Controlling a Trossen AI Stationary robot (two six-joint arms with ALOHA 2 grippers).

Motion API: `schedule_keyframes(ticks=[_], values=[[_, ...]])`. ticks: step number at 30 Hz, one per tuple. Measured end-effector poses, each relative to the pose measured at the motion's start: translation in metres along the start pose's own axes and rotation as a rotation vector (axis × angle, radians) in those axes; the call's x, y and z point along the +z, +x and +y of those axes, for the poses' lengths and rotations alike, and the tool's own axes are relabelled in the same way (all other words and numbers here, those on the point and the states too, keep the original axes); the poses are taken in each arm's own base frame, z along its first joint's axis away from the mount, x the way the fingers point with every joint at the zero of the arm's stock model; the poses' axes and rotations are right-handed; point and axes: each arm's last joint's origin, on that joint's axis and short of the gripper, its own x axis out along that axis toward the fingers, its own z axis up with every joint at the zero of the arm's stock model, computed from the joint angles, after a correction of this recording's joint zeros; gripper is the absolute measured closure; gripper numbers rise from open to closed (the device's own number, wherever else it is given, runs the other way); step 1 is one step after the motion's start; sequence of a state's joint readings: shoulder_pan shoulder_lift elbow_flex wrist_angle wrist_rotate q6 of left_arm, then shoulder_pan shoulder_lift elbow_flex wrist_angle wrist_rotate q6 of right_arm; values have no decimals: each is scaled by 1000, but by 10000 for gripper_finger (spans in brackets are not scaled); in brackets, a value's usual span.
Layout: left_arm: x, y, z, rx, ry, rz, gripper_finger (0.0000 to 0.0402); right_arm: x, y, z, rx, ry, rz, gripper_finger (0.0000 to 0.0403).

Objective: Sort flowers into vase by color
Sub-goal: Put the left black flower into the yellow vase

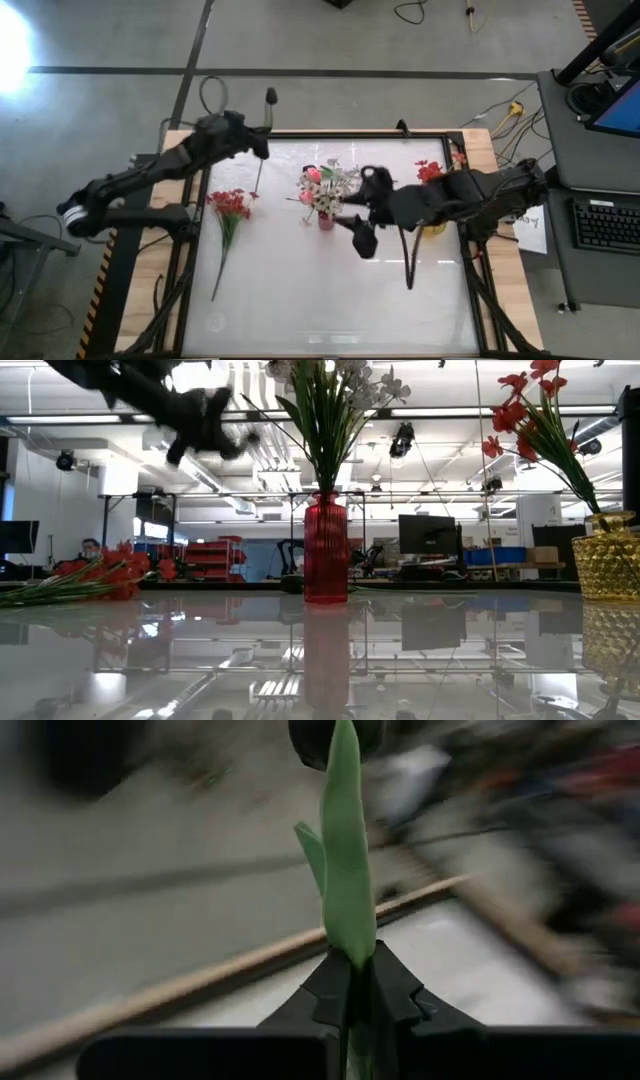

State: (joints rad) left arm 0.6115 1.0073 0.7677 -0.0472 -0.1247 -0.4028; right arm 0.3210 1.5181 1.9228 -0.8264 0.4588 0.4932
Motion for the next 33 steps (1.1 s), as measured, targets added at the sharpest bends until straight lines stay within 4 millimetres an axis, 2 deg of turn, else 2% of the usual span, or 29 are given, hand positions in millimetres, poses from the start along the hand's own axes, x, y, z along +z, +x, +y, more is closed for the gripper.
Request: schedule_keyframes(ticks=[3,6,9,14,20,25,29,33], values=[[18,-30,-22,-256,78,-152,401,13,2,0,-84,-32,-171,184],[29,-56,-41,-488,117,-261,401,21,11,-2,-124,-102,-240,184],[32,-77,-57,-671,123,-314,402,26,24,-4,-135,-113,-283,184],[32,-103,-83,-858,174,-334,402,34,43,0,-76,-133,-369,181],[33,-118,-112,-1006,217,-320,402,36,68,11,-41,-174,-474,142],[35,-123,-126,-1048,238,-312,401,41,73,16,11,-146,-567,115],[32,-121,-140,-1083,249,-284,401,41,79,21,90,-105,-602,119],[22,-113,-153,-1100,268,-235,401,39,84,23,111,-82,-601,141]])
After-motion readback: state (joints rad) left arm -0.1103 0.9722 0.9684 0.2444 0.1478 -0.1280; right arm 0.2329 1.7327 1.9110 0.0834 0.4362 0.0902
